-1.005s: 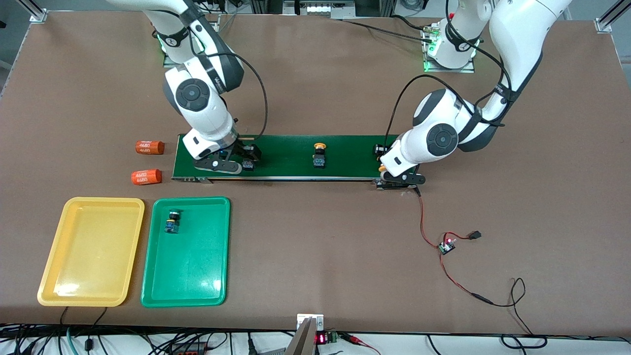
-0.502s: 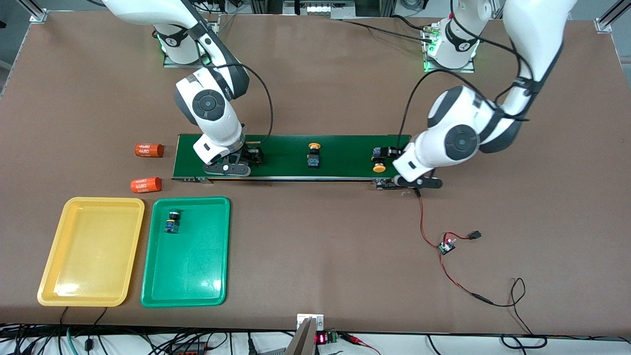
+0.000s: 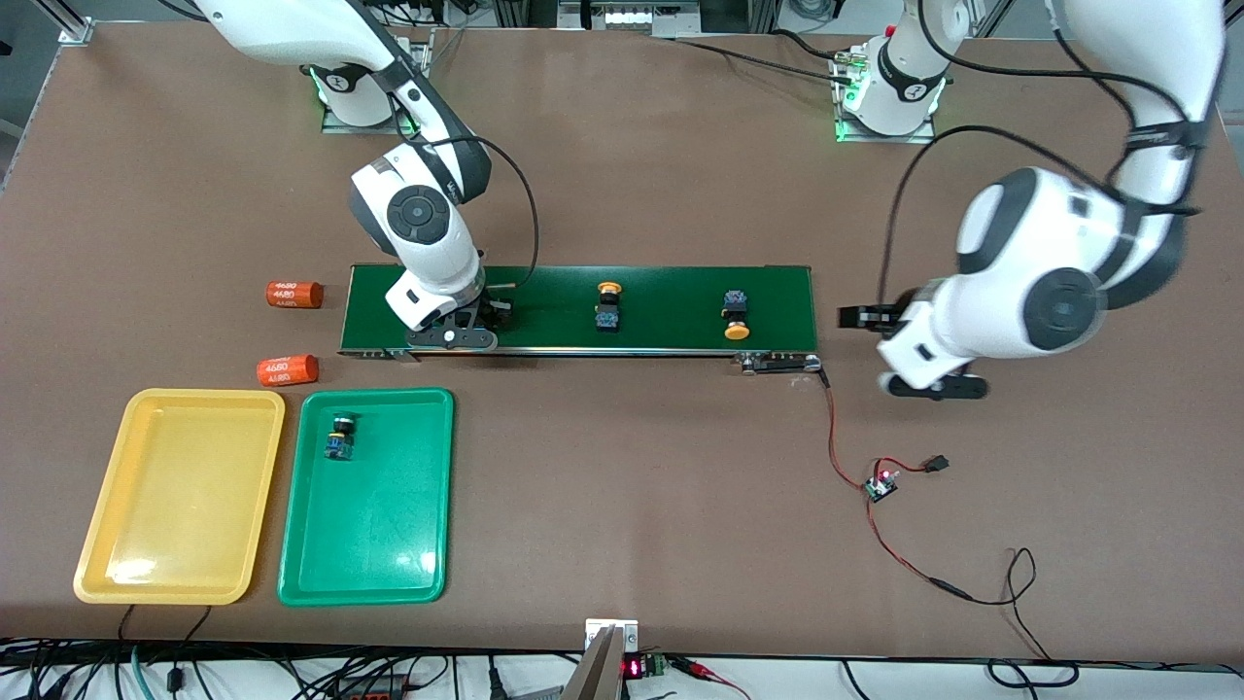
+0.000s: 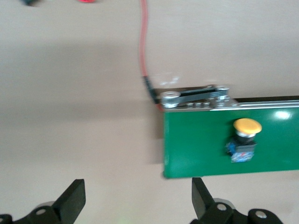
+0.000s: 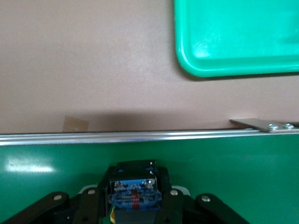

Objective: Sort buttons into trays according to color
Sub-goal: 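Carry the blue button to the green tray while the left gripper withdraws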

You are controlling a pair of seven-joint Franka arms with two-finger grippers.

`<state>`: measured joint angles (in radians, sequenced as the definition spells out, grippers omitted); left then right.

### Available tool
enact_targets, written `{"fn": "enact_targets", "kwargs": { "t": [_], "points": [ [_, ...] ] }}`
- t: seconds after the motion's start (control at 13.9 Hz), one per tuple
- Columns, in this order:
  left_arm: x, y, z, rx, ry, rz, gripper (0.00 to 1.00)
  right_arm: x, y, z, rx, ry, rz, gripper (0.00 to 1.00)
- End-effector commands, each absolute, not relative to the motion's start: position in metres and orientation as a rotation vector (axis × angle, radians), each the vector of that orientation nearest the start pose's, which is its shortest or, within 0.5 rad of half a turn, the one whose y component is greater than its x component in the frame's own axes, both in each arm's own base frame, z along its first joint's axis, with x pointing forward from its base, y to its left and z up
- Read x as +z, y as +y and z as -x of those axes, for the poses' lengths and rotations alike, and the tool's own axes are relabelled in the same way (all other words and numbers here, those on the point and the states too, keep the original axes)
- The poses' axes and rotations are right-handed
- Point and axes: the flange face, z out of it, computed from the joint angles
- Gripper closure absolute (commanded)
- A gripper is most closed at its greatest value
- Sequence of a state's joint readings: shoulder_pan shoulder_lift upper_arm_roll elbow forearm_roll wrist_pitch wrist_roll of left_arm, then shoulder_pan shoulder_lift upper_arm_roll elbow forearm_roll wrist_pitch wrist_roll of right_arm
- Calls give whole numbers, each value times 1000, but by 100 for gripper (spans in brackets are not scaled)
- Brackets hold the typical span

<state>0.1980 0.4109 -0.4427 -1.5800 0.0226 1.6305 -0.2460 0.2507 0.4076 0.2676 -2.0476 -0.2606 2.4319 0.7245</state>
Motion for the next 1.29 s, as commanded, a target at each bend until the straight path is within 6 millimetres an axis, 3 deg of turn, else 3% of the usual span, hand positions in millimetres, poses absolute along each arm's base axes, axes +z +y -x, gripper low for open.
{"fn": "enact_targets", "kwargs": {
  "t": [0.0,0.22,0.36,0.65,0.79,1.08,1.15,1.22],
  "points": [
    [434,-73,-624,523,42,3159,0,272,276,-539,-154,74,3191,93],
    [476,-27,-617,396,105,3140,0,308,259,-574,-242,72,3172,93],
    [505,-10,-608,315,175,3090,0,316,233,-601,-294,38,3172,93],
    [562,-11,-573,167,141,3043,0,269,176,-657,-320,-47,3194,93],
    [580,-13,-559,84,90,3042,0,252,175,-670,-322,-47,3191,93],
    [586,-21,-549,122,101,3064,0,221,167,-682,-295,-27,3205,92],
    [585,-21,-549,129,83,3122,0,214,167,-682,-287,-29,3206,85],
    [585,-19,-549,130,67,3145,0,209,163,-683,-304,-28,3206,57]
  ]
}}
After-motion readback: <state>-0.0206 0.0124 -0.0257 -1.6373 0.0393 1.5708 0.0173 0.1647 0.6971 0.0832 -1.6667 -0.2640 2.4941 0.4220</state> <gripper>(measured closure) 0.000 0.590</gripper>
